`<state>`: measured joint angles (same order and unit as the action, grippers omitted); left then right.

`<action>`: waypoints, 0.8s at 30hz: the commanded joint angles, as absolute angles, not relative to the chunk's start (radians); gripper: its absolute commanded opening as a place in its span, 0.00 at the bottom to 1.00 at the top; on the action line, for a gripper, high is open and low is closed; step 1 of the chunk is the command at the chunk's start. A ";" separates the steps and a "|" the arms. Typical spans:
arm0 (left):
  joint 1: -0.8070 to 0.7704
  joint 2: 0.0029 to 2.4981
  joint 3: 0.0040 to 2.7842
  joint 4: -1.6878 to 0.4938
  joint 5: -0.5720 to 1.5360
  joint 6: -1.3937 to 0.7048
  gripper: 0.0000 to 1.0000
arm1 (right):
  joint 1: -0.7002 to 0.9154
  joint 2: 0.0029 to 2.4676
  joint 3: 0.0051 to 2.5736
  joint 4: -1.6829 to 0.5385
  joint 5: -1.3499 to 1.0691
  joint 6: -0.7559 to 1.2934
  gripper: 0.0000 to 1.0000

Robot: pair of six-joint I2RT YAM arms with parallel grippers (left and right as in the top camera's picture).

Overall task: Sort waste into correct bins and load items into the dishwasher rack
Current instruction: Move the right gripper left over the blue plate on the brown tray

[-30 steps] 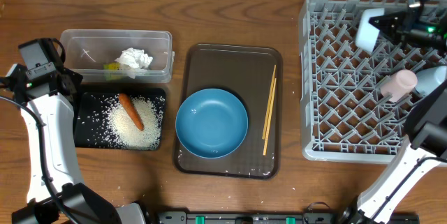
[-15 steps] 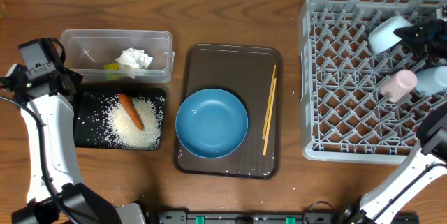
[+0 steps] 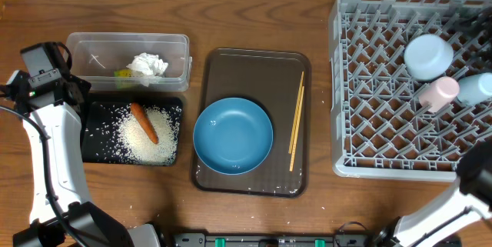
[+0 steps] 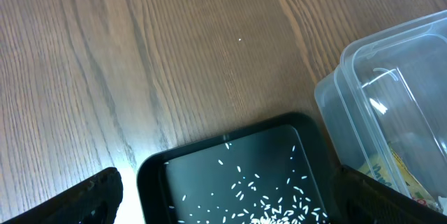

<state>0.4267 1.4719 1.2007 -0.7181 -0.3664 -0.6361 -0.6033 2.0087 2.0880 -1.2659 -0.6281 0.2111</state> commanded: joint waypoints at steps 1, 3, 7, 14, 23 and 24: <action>0.431 1.470 1.201 -0.722 -0.385 -0.652 0.97 | -0.589 1.868 2.110 -1.278 -0.500 0.277 0.99; 0.431 1.470 1.201 -0.722 -0.385 -0.652 0.97 | -0.562 1.812 2.110 -1.295 -0.497 0.278 0.99; 0.431 1.470 1.201 -0.722 -0.385 -0.652 0.97 | -0.446 1.725 2.109 -1.340 -0.496 0.284 0.99; 0.431 1.470 1.201 -0.722 -0.385 -0.652 0.97 | -0.007 1.715 2.091 -1.319 -0.377 0.284 0.99; 0.431 1.470 1.201 -0.722 -0.385 -0.652 0.97 | 0.507 1.927 2.067 -1.200 -0.290 0.285 0.86; 0.431 1.470 1.201 -0.722 -0.385 -0.652 0.97 | 0.544 1.955 2.067 -1.192 -0.277 0.285 0.85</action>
